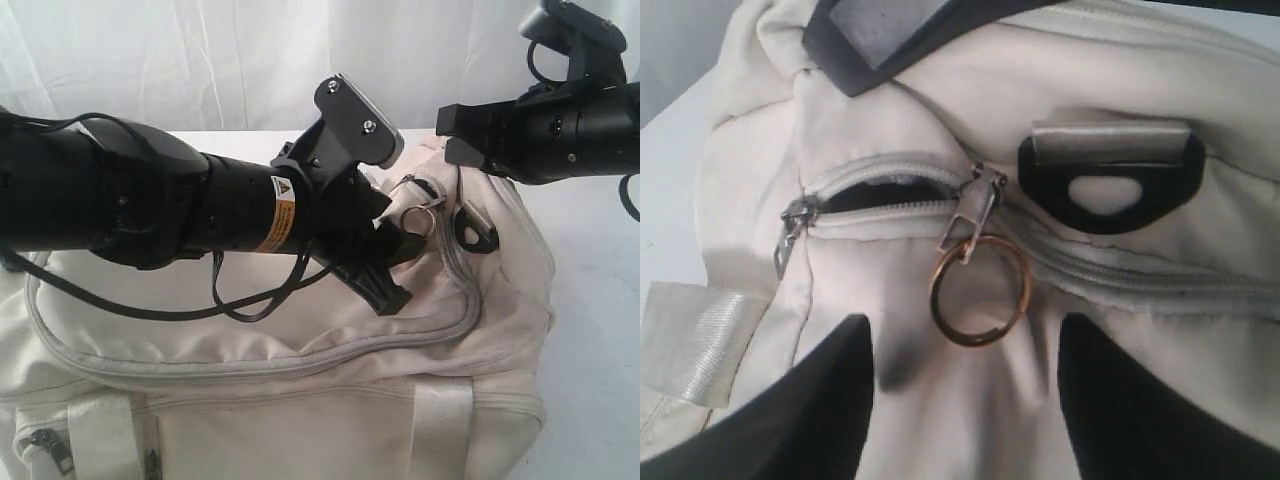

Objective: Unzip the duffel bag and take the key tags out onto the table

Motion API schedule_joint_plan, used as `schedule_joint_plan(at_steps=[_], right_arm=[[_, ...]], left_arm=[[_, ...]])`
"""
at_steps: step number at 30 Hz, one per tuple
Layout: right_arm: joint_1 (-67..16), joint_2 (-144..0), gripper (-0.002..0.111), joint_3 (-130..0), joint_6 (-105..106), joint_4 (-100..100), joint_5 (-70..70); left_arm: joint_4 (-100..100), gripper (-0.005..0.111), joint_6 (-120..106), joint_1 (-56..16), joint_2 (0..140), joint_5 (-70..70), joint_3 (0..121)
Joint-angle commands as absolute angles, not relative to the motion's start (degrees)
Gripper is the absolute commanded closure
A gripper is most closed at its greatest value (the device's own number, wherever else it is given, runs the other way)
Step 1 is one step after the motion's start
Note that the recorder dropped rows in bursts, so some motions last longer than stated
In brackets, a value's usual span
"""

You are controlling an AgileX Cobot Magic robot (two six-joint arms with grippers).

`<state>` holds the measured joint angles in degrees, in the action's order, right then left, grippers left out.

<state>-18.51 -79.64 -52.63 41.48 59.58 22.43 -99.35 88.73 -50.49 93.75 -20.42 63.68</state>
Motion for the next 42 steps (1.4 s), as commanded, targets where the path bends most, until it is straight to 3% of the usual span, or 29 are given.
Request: schedule_joint_plan(at_steps=[1, 4, 22, 42], right_arm=[[-18.4, -78.1, 0.108, -54.0, 42.1, 61.4, 19.6], [-18.4, -78.1, 0.108, -54.0, 42.1, 61.4, 19.6], [-18.4, -78.1, 0.108, -53.9, 42.1, 61.4, 19.6], [-18.4, -78.3, 0.108, -53.9, 42.1, 61.4, 19.6]], left_arm=[[-99.9, 0.058, 86.8, -50.4, 93.4, -21.2, 63.4], [-99.9, 0.063, 86.8, -50.4, 93.4, -20.2, 63.4], [-95.7, 0.063, 84.7, -50.4, 95.5, -19.8, 63.4], [-79.4, 0.064, 67.3, -50.4, 95.6, -23.0, 63.4]])
